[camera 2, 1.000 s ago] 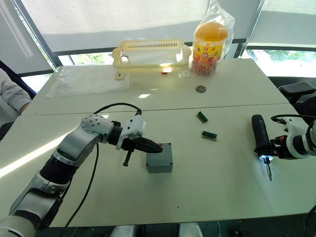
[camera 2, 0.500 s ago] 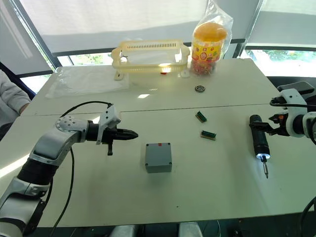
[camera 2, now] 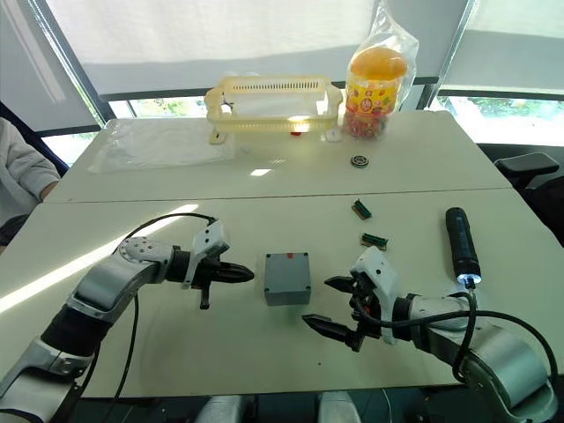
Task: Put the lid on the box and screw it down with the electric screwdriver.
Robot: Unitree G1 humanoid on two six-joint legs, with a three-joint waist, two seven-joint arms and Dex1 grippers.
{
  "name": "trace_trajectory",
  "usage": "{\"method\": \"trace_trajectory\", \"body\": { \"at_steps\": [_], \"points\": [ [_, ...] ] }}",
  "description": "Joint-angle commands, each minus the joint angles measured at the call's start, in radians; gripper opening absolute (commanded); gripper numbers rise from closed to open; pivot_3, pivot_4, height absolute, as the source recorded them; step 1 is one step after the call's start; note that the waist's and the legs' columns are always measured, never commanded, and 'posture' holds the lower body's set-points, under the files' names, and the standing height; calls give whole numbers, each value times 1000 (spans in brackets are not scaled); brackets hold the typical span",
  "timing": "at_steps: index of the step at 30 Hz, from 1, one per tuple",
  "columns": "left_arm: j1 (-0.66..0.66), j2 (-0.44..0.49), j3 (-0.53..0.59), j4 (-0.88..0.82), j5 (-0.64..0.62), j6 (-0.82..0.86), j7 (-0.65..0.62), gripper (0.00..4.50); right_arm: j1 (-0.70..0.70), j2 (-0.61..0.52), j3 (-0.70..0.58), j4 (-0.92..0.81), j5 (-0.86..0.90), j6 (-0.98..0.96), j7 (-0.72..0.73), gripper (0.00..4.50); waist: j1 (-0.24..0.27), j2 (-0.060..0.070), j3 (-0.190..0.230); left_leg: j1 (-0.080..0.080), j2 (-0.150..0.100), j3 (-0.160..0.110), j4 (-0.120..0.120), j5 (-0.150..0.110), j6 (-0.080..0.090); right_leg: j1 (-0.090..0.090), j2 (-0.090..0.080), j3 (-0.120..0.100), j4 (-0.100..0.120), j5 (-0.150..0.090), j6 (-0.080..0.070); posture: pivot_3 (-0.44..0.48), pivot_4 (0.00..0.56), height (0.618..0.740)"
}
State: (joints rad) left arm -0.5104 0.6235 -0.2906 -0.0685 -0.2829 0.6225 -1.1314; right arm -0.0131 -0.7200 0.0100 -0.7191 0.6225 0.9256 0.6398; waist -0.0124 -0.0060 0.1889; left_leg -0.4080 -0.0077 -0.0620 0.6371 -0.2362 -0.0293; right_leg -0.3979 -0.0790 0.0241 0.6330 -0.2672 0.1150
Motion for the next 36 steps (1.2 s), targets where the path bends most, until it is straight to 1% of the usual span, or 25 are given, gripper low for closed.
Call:
{"method": "trace_trajectory", "body": {
  "at_steps": [1,6,11,18,23,26,29,31,33,36],
  "points": [
    [-28,-5,-34,21,31,-57,-28,0,-10,30,87,27,-64,-54,-25,4461,0,0,0,0,0,0,0,0,0,0,0,0,0,0,1,0,150,740],
    [-74,-27,-92,120,103,-169,-54,0,-56,75,172,89,-100,-67,-24,4461,1,0,0,0,0,0,0,0,0,0,0,0,0,1,1,0,150,740],
    [-122,-71,-110,214,142,-255,-73,0,-60,84,194,60,-78,-33,-13,4461,1,-1,0,0,0,0,-1,0,0,-1,0,0,0,1,1,0,150,740],
    [-189,-139,-121,336,171,-352,-122,0,-26,117,170,-35,21,61,-44,4461,3,-1,0,0,0,0,0,0,0,0,0,0,1,1,2,0,150,740],
    [-219,-176,-130,415,211,-416,-129,0,-10,130,129,-59,57,99,-83,4461,2,-1,0,0,0,0,0,0,0,0,0,0,1,1,2,0,150,740],
    [-220,-165,-122,438,235,-441,-124,0,2,99,54,-75,96,110,-79,4461,1,-1,0,0,0,0,0,0,0,0,0,0,1,1,2,0,150,740],
    [-194,-109,-74,415,237,-418,-102,0,25,8,-96,-94,180,120,-12,4461,0,-1,0,0,0,0,0,0,0,0,0,0,1,1,2,0,150,740],
    [-168,-67,-50,373,225,-388,-101,0,34,-47,-153,-90,213,117,26,4461,-4,-1,0,0,0,0,0,0,0,0,0,0,1,1,2,0,150,740],
    [-121,-21,-28,285,203,-333,-110,0,31,-104,-172,-64,201,96,62,4461,-7,-1,0,1,1,0,0,0,1,0,1,0,2,1,2,0,150,740],
    [-54,29,-12,156,174,-258,-122,0,-3,-141,-143,-2,158,54,93,4461,-2,-1,0,2,2,-1,-2,0,1,-1,2,-1,4,1,2,0,150,740]
  ]
}}
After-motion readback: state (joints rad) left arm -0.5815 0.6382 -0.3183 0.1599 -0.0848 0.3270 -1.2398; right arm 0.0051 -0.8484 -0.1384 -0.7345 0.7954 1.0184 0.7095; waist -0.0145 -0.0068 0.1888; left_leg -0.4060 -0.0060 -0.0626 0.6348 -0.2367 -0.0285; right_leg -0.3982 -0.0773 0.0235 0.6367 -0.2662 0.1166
